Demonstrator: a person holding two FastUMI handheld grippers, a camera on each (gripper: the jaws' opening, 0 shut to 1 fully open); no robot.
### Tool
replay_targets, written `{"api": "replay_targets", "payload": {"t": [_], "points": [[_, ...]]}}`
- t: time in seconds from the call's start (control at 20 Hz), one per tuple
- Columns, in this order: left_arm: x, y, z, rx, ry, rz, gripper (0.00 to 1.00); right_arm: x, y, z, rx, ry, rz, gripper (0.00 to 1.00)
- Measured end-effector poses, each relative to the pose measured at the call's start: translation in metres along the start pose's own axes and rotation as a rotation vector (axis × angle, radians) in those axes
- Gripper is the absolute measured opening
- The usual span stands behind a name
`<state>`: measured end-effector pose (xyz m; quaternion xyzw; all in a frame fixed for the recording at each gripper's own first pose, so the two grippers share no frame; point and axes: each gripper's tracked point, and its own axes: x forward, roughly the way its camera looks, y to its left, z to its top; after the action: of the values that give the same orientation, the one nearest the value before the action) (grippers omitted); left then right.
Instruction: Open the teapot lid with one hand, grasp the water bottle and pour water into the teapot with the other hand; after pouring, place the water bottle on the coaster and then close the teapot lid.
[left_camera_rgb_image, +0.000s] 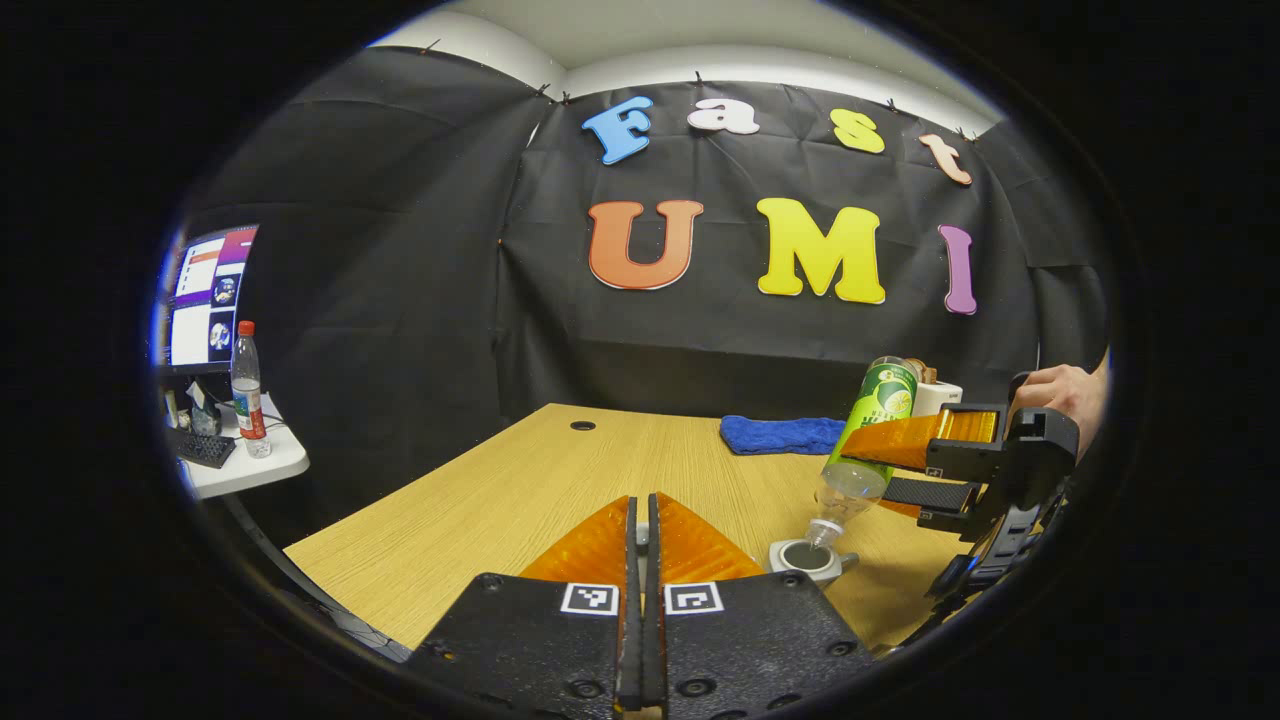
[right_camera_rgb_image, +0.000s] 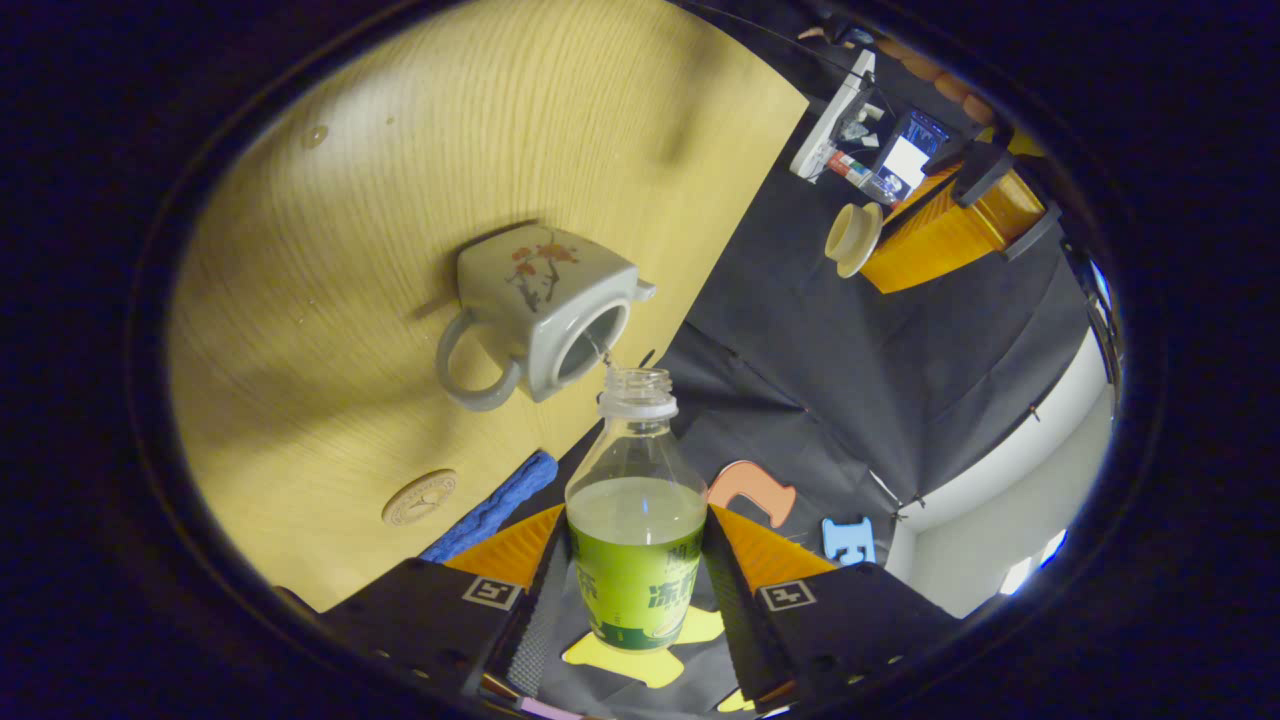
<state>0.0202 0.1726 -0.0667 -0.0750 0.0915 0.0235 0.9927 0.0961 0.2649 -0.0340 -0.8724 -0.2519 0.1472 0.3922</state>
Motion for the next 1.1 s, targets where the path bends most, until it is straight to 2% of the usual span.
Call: {"api": "replay_targets", "payload": {"t": [0.45, 0.8, 0.95, 1.1], "points": [[0.000, 0.000, 0.000, 0.005, 0.004, 0.000, 0.03, -0.001, -0.001, 0.003, -0.046, -0.008, -0.016, 0.71], [0.000, 0.002, -0.001, 0.002, 0.004, 0.001, 0.03, -0.001, 0.001, 0.003, -0.009, -0.005, -0.022, 0.71], [-0.001, 0.005, 0.000, -0.001, 0.003, 0.004, 0.03, -0.002, 0.008, 0.002, 0.135, -0.015, -0.018, 0.71], [0.000, 0.008, 0.000, -0.014, 0.002, 0.014, 0.03, -0.008, 0.017, -0.002, 0.414, -0.003, 0.036, 0.72]]}}
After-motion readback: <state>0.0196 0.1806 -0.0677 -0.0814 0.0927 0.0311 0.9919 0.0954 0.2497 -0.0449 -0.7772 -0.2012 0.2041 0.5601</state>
